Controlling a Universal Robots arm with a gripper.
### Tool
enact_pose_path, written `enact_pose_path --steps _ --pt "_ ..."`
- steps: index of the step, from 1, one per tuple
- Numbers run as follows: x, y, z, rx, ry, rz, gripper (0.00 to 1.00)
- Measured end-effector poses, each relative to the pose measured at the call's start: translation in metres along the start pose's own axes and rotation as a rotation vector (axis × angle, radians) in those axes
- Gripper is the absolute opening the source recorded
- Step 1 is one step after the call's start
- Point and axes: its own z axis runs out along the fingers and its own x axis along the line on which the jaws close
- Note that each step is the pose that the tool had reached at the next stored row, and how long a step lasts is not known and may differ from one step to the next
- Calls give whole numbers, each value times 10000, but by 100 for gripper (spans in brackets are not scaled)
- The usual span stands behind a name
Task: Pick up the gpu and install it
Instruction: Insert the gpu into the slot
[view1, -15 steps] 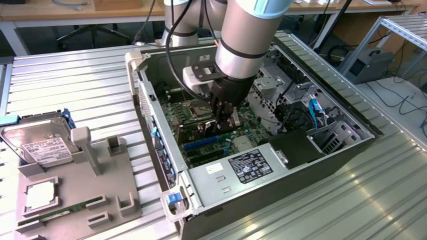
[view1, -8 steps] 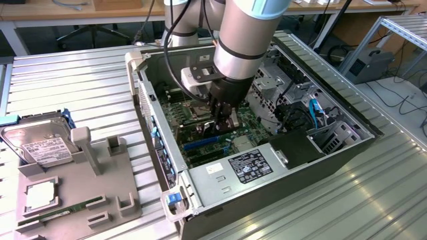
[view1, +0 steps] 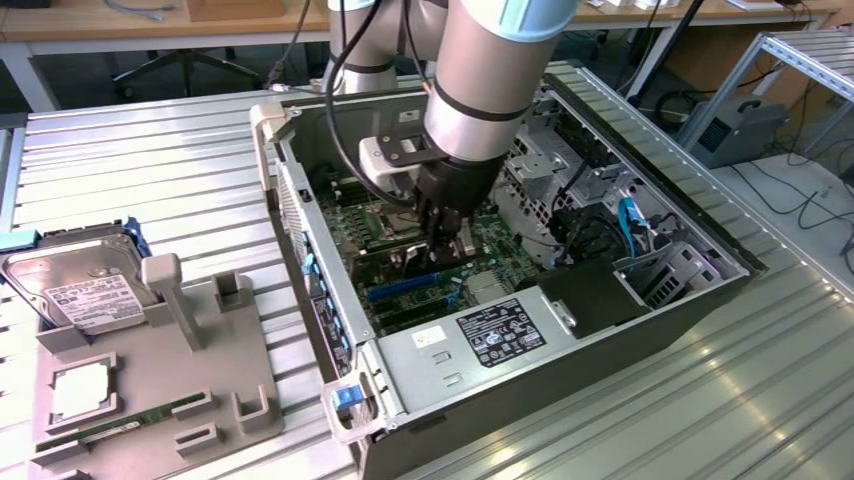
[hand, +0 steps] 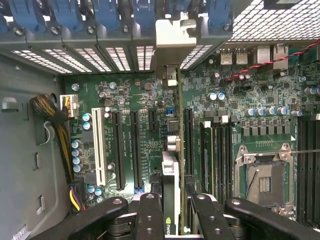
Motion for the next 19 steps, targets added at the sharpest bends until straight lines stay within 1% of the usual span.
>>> enact_pose_path --steps 7,13,19 --pt "1 47 1 0 0 1 27" --pt "-11 51 7 0 0 2 27" --pt "-10 83 11 1 0 15 27"
